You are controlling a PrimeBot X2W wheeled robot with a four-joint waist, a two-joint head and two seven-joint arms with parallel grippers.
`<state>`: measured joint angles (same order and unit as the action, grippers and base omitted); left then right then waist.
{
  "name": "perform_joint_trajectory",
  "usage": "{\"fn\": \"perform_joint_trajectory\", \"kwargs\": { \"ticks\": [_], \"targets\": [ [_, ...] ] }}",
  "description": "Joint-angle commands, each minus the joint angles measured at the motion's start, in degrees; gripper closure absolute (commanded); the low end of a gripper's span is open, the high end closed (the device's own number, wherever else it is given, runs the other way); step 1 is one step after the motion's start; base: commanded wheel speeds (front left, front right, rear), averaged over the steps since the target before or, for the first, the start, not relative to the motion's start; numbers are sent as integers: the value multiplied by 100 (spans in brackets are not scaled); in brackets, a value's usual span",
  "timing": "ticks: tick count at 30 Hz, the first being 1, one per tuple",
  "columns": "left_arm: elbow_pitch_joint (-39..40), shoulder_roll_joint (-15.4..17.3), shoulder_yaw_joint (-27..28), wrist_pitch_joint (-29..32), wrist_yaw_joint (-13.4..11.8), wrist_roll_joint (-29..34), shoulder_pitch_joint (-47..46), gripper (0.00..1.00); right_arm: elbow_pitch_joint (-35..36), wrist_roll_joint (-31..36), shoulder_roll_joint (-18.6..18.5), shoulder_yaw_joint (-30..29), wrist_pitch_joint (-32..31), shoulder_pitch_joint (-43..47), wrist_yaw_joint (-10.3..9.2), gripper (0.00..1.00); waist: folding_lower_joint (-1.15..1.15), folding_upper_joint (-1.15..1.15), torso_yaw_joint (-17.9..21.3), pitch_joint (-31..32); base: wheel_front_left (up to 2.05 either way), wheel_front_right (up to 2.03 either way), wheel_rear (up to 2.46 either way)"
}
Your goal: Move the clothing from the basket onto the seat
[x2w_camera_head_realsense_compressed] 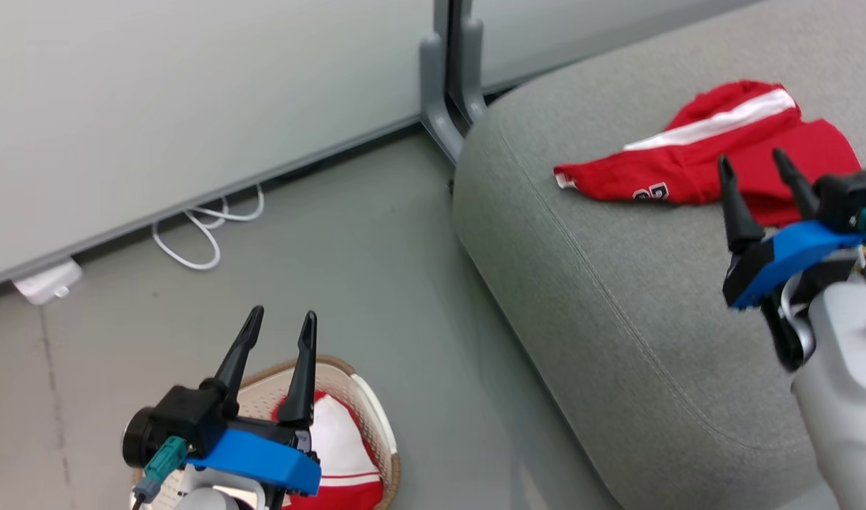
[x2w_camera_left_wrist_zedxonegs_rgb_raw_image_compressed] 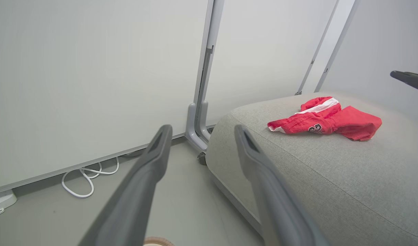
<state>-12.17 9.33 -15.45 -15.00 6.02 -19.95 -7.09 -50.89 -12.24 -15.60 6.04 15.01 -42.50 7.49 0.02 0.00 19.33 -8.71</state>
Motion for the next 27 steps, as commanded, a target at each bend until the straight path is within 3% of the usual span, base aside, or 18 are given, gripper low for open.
{"fn": "perform_joint_trajectory", "kwargs": {
  "ticks": [1,7,18,27],
  "targets": [
    [11,-34,61,-25,26,51,121,0,172,17,-14,27,18,293,1,0,-2,0,-351,417,0,0,0],
    [-93,-189,481,-26,65,125,468,0,1201,75,118,-93,-82,1394,1,0,-2,0,-754,748,0,0,0],
    [-283,-314,1164,-21,116,246,745,0,3381,457,679,-137,-672,3142,1,0,-2,0,-1482,968,0,0,0],
    [-279,-415,1604,-21,141,369,925,0,4202,543,1021,-64,-1170,3786,1,0,-2,0,-1854,977,0,0,0]
  ]
}}
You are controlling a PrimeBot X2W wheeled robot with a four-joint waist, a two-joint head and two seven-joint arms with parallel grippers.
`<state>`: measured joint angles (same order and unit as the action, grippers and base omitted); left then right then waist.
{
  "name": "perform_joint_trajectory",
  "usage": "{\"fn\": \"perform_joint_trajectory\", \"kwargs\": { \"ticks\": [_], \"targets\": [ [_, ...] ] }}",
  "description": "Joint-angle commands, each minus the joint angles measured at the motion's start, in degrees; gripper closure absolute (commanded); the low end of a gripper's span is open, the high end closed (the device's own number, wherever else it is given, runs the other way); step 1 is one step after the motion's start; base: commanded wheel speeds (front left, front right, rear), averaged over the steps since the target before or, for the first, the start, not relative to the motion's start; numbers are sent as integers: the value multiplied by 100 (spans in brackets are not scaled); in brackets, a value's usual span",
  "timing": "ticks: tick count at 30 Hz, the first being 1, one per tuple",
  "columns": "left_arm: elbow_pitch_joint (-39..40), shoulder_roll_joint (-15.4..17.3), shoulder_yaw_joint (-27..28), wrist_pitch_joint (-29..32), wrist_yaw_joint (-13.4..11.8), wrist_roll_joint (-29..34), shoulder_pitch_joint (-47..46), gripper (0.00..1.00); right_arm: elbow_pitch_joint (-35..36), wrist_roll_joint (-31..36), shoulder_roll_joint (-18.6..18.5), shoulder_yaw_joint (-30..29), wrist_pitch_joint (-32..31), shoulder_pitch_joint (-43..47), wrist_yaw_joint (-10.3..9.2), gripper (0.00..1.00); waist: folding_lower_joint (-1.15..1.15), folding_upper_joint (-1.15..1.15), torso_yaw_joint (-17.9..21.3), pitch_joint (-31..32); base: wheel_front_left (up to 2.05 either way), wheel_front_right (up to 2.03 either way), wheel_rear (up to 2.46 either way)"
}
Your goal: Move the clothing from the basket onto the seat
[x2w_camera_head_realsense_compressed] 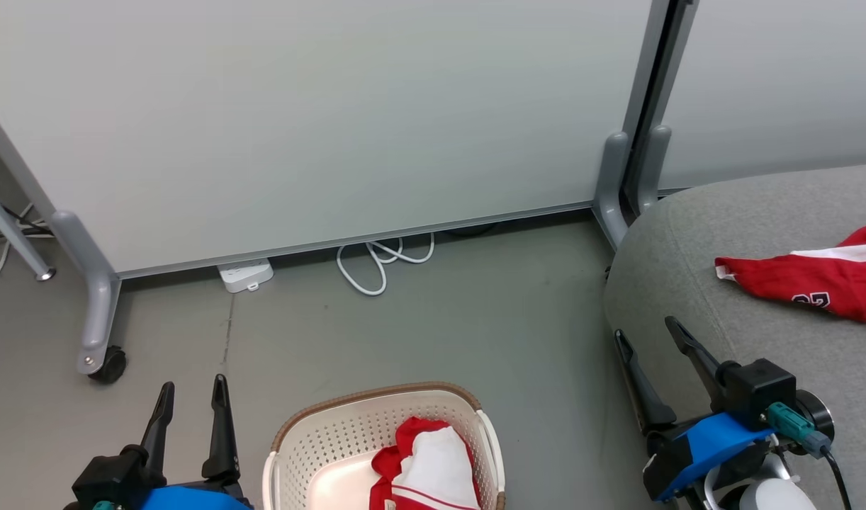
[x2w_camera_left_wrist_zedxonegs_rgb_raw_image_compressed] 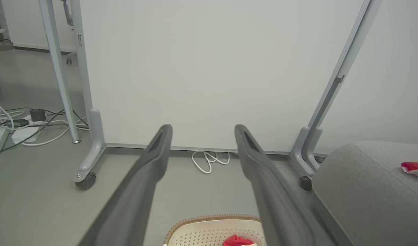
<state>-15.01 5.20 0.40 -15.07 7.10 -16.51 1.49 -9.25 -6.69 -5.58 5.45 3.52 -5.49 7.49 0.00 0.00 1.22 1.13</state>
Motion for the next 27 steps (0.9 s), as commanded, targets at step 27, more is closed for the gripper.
{"fn": "perform_joint_trajectory", "kwargs": {
  "ticks": [27],
  "targets": [
    [-81,56,-325,-15,53,59,-394,0,420,31,198,16,-57,-403,1,0,0,0,239,-1029,0,0,0]
  ]
}}
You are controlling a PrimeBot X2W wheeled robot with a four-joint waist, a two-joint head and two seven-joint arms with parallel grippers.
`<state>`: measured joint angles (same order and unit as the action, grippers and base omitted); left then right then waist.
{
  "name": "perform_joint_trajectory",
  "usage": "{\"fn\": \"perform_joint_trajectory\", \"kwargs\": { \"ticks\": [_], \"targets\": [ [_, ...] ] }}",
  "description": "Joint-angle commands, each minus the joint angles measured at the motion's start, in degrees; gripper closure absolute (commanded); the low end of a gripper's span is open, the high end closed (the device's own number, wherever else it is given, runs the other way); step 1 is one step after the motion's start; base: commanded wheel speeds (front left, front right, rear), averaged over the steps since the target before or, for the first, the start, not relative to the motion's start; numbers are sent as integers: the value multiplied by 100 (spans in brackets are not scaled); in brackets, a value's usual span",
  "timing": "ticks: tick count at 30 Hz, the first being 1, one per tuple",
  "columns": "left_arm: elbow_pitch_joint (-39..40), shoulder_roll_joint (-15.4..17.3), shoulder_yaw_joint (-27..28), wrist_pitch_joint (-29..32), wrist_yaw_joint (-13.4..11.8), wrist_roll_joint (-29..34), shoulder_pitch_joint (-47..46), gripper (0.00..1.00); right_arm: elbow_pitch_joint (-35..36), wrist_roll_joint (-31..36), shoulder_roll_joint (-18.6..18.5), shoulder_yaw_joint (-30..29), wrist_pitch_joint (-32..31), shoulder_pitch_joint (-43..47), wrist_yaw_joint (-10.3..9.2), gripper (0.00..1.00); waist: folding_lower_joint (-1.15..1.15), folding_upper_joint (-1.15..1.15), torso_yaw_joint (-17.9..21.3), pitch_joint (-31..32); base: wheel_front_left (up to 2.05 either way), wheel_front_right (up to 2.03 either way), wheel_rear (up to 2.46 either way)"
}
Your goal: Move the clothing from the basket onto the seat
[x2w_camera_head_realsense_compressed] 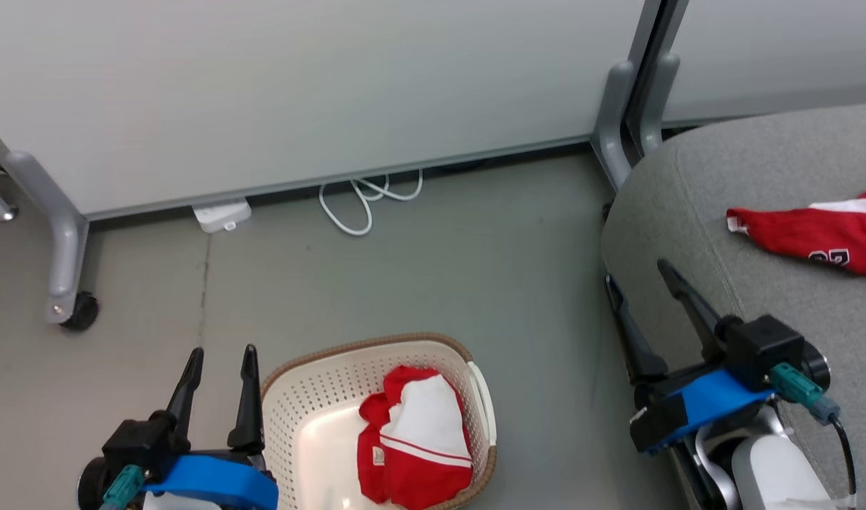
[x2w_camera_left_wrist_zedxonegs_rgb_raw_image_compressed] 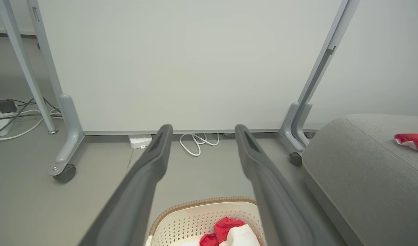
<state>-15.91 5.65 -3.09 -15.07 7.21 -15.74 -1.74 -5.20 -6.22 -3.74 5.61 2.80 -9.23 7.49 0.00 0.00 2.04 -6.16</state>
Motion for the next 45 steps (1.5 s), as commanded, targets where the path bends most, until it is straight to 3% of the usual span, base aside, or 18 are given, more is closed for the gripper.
{"fn": "perform_joint_trajectory", "kwargs": {
  "ticks": [1,8,14,24,31,45],
  "targets": [
    [-13,63,-55,-15,42,-29,-167,0,52,-6,8,21,28,-135,1,0,0,0,214,-469,0,0,0],
    [-325,403,-587,-15,43,-107,-1011,0,312,-30,31,11,189,-918,1,0,0,0,638,-1819,0,0,0],
    [-984,738,-1375,-16,42,-268,-2098,0,617,-23,48,-15,321,-1578,1,0,0,0,865,-3014,0,0,0],
    [-2259,1242,-2433,117,26,-651,-3469,0,767,-179,93,337,606,-2366,1,0,0,0,1417,-4344,0,0,0],
    [-2977,1457,-2740,404,26,-981,-4108,0,671,-395,94,533,824,-2595,1,0,0,0,1660,-4853,0,0,0],
    [-3898,1354,-3210,1199,26,-1851,-4451,0,526,-531,92,599,975,-2395,1,0,0,0,1698,-4906,0,0,0]
  ]
}}
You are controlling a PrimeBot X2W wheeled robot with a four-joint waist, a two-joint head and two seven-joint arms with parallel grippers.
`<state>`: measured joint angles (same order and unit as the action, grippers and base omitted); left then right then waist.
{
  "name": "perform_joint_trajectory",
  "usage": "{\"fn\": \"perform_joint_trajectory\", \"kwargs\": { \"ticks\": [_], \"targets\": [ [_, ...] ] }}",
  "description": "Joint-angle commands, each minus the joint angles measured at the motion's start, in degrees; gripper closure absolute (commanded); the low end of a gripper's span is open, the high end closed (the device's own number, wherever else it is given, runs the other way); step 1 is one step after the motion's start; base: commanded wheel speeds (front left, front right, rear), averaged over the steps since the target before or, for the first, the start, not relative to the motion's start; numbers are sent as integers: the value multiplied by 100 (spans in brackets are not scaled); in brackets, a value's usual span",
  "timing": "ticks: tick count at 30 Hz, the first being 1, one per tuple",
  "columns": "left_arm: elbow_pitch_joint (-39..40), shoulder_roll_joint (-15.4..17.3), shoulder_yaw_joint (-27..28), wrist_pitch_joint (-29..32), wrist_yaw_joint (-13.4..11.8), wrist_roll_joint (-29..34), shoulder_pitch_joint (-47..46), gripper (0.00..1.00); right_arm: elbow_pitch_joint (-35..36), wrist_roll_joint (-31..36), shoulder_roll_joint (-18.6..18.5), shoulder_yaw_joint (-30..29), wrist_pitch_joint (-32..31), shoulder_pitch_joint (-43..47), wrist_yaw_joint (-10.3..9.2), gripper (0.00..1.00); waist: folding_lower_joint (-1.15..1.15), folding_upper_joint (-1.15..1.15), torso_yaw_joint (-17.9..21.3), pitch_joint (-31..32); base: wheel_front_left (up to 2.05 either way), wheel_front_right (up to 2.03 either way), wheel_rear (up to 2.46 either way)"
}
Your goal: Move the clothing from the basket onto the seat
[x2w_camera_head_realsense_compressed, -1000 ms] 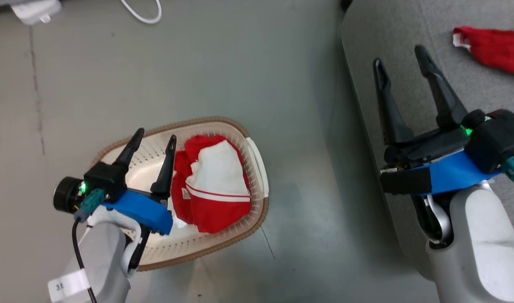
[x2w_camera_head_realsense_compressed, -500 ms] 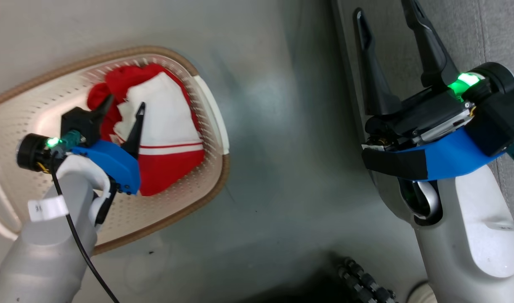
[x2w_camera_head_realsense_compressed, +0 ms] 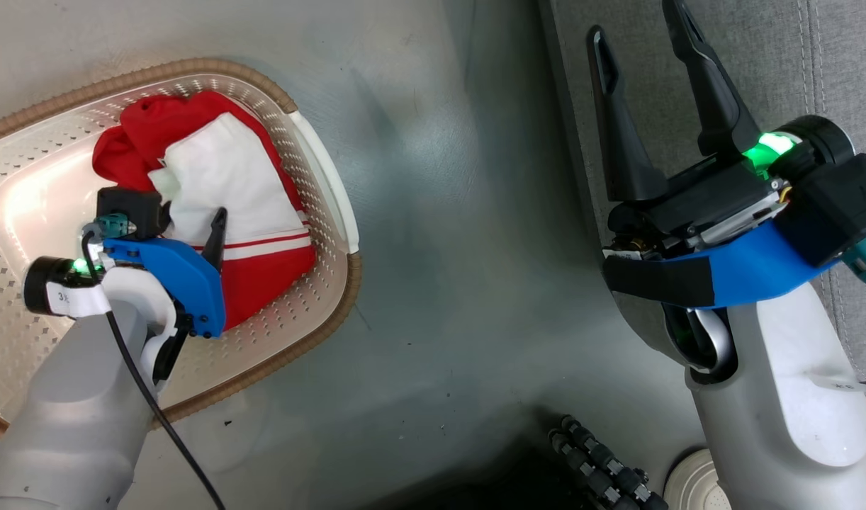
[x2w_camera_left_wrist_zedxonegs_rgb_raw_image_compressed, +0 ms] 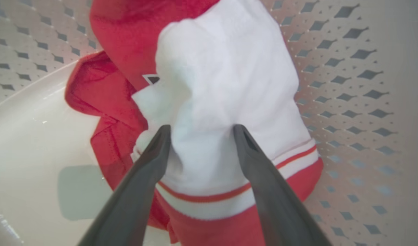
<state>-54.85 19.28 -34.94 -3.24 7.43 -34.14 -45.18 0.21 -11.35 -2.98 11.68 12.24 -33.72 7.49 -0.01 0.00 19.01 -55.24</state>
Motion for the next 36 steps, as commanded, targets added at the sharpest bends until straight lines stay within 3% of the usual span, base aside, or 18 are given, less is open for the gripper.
{"fn": "perform_joint_trajectory", "kwargs": {
  "ticks": [1,2,3,21,36],
  "targets": [
    [-78,-6,-78,126,4,-108,-120,18,-20,-24,16,-7,40,57,1,0,1,0,3,8,0,0,0],
    [-93,-5,-134,164,4,-129,-124,70,-22,-35,16,-3,46,60,1,0,1,0,5,10,0,0,0],
    [-101,-4,-179,184,4,-167,-142,100,-26,-37,16,1,42,61,1,0,1,0,4,10,0,0,0],
    [-172,125,-686,-58,4,-598,-317,100,-300,-116,15,143,85,-189,1,0,1,0,38,236,0,0,0],
    [-76,-423,-1302,-732,4,-1140,523,100,-1179,158,6,100,-67,330,1,0,1,0,-572,2616,0,0,0]
  ]
}}
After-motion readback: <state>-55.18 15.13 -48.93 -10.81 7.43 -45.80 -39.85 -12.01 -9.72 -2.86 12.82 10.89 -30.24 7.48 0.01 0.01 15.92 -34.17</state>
